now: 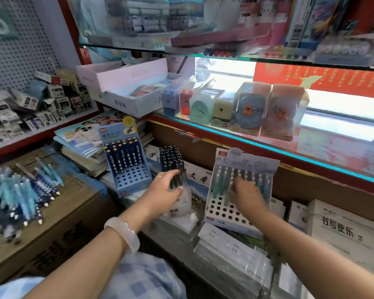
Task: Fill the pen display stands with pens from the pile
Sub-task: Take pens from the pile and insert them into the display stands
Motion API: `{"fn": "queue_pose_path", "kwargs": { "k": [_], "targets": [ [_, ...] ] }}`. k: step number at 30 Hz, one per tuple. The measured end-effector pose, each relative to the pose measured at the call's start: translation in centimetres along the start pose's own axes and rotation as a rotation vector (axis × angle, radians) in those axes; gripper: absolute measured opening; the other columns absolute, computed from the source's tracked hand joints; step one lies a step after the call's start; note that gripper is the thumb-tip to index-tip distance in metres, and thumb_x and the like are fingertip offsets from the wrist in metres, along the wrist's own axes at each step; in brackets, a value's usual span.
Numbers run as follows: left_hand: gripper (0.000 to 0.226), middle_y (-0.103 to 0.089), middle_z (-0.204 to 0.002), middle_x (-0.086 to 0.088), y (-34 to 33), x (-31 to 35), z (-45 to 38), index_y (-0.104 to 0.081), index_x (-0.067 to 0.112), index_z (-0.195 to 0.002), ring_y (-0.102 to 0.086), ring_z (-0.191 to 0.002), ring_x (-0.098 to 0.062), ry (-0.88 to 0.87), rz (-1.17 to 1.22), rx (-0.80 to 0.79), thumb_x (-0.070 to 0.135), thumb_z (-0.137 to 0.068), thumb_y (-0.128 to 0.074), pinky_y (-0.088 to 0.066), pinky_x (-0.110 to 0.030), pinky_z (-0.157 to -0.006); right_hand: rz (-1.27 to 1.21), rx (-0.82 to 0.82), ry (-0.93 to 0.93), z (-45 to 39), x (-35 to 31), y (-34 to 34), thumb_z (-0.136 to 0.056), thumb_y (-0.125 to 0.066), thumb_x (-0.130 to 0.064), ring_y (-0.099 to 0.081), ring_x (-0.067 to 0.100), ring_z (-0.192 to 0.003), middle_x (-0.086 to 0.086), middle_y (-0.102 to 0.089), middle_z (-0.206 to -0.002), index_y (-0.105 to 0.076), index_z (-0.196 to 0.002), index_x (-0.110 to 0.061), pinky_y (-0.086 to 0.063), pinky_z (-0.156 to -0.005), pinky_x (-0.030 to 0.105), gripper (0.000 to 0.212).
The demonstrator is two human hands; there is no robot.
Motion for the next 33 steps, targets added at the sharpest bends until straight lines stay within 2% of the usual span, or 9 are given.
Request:
{"fn": "queue_pose_path", "kwargs": {
  "k": [5, 9, 12, 14, 18, 21, 24, 29, 33],
  "targets": [
    [0.050, -0.032, -0.142, -0.001, 4.2, -2.0, 1.1, -0.032, 0.022, -0.143, -0.035, -0.130, -0.016, 0.006, -0.121, 0.057, 0.027, -0.095, -0.048, -0.028, -0.024, -0.101, 0.125, 0.131, 0.124, 0.8, -4.6, 4.1, -0.095, -0.052, -0.024, -0.066, 0.018, -0.075, 0.006, -0.065, -0.094, -0.044, -0.121, -0.014, -0.057, -0.068, 0.030, 0.029],
    [0.046, -0.033, -0.141, -0.001, 8.3, -4.7, 2.3, -0.037, 0.020, -0.140, -0.036, -0.128, -0.016, 0.040, -0.157, 0.120, 0.026, -0.095, -0.048, -0.028, -0.024, -0.101, -0.075, -0.064, 0.298, 0.3, -12.4, 3.2, -0.094, -0.053, -0.029, -0.060, 0.013, -0.079, 0.000, -0.062, -0.094, -0.052, -0.114, -0.018, -0.051, -0.068, 0.024, 0.023],
    [0.047, -0.031, -0.144, 0.001, 11.6, -7.4, 3.8, -0.035, 0.022, -0.141, -0.032, -0.132, -0.016, 0.087, -0.190, 0.168, 0.028, -0.096, -0.046, -0.026, -0.024, -0.103, -0.190, -0.155, 0.405, 0.5, -18.6, 1.2, -0.094, -0.054, -0.028, -0.061, 0.015, -0.088, 0.000, -0.063, -0.101, -0.056, -0.114, -0.017, -0.051, -0.076, 0.028, 0.023],
    [0.046, -0.030, -0.145, 0.002, 13.9, -9.7, 5.3, -0.035, 0.023, -0.141, -0.032, -0.133, -0.016, 0.139, -0.205, 0.188, 0.029, -0.096, -0.045, -0.026, -0.024, -0.103, -0.177, -0.186, 0.490, 0.9, -22.8, -0.5, -0.094, -0.052, -0.028, -0.061, 0.019, -0.096, 0.001, -0.064, -0.104, -0.056, -0.115, -0.016, -0.050, -0.081, 0.032, 0.024],
    [0.047, -0.030, -0.146, 0.001, 18.8, -15.6, 9.4, -0.034, 0.023, -0.142, -0.035, -0.130, -0.016, 0.275, -0.217, 0.246, 0.031, -0.097, -0.044, -0.028, -0.021, -0.097, -0.114, -0.302, 0.674, 2.9, -31.5, -4.9, -0.096, -0.049, -0.028, -0.059, 0.020, -0.097, 0.003, -0.064, -0.107, -0.053, -0.121, -0.013, -0.044, -0.076, 0.027, 0.029],
    [0.047, -0.028, -0.147, 0.000, 22.0, -21.0, 12.7, -0.034, 0.022, -0.142, -0.035, -0.131, -0.017, 0.434, -0.193, 0.320, 0.030, -0.097, -0.045, -0.031, -0.026, -0.102, -0.100, -0.387, 0.791, 4.6, -37.0, -8.0, -0.097, -0.049, -0.027, -0.059, 0.019, -0.098, 0.003, -0.064, -0.108, -0.053, -0.122, -0.011, -0.046, -0.079, 0.027, 0.031],
    [0.046, -0.034, -0.140, -0.003, 24.4, -26.0, 15.6, -0.037, 0.020, -0.140, -0.043, -0.119, -0.018, 0.576, -0.139, 0.414, 0.027, -0.096, -0.047, -0.035, -0.023, -0.092, -0.066, -0.455, 0.847, 5.6, -41.2, -11.1, -0.097, -0.048, -0.029, -0.060, 0.021, -0.102, 0.004, -0.064, -0.112, -0.052, -0.123, -0.012, -0.045, -0.079, 0.026, 0.031],
    [0.047, -0.040, -0.142, -0.007, 26.1, -32.7, 18.1, -0.043, 0.019, -0.136, -0.040, -0.130, -0.024, 0.777, -0.094, 0.534, 0.028, -0.091, -0.055, -0.036, -0.034, -0.105, -0.064, -0.533, 0.890, 6.2, -45.8, -15.7, -0.098, -0.046, -0.028, -0.061, 0.019, -0.095, 0.004, -0.065, -0.109, -0.052, -0.123, -0.013, -0.048, -0.076, 0.027, 0.030],
    [0.047, -0.048, -0.126, -0.005, 26.0, -35.4, 17.3, -0.043, 0.019, -0.132, -0.050, -0.115, -0.024, 0.874, -0.081, 0.512, 0.037, -0.090, -0.055, -0.041, -0.027, -0.085, -0.056, -0.590, 0.893, 6.0, -47.6, -18.6, -0.098, -0.045, -0.025, -0.057, 0.016, -0.081, -0.002, -0.059, -0.092, -0.049, -0.125, -0.013, -0.048, -0.071, 0.027, 0.029]
  ]
}}
Point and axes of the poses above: each hand's wrist, its own z-axis away from the middle knuckle, its own y-axis out of the back of the hand, x = y × z, the point moved 7 cm from there along -z, towards the middle knuckle
